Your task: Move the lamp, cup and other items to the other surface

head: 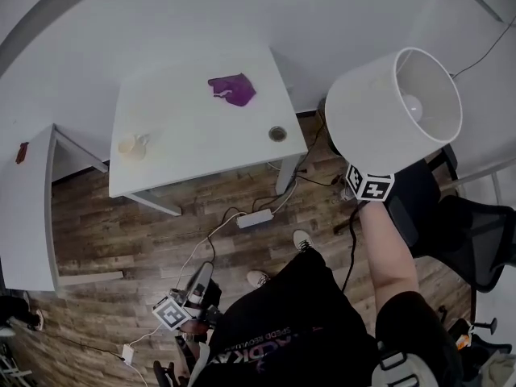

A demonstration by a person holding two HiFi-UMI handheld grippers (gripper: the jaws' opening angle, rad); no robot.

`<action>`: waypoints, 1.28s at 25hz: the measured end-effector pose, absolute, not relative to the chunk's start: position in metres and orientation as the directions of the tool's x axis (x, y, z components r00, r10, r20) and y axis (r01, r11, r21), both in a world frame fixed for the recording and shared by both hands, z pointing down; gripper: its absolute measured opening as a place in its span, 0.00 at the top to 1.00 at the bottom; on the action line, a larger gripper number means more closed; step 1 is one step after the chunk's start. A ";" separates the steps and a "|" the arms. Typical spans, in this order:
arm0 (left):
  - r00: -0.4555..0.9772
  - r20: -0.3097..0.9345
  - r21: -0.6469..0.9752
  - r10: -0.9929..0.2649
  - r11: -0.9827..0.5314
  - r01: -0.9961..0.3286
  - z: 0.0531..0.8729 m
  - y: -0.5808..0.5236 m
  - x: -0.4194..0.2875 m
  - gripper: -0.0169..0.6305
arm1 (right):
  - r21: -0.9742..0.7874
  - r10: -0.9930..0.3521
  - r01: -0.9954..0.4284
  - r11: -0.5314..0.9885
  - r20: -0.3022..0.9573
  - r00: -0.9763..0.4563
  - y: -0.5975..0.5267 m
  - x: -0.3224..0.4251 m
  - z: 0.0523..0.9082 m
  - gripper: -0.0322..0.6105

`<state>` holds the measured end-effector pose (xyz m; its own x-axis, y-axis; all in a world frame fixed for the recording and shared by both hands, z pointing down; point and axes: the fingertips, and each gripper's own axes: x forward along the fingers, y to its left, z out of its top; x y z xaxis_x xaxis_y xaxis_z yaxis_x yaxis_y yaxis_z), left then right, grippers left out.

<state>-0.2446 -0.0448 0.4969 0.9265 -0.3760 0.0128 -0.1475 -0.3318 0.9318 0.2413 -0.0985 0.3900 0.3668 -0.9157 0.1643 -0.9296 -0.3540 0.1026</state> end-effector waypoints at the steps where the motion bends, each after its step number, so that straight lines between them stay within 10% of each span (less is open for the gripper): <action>1: 0.930 0.013 0.933 -0.368 -0.331 -0.144 0.498 -0.045 -0.241 0.98 | 0.101 -0.911 -0.925 -0.367 0.163 0.380 -0.092 0.249 0.390 0.70; 32: 0.995 0.099 0.953 -0.010 -0.288 -0.097 0.513 0.009 0.071 0.98 | 0.056 -0.692 -0.718 -0.693 0.228 0.685 0.134 0.568 0.435 0.70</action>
<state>0.0714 0.0090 0.5134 0.9951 -0.0103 0.0986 -0.0974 -0.2882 0.9526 0.5682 0.1336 0.4347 0.6852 -0.6917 0.2282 -0.7185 -0.6933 0.0560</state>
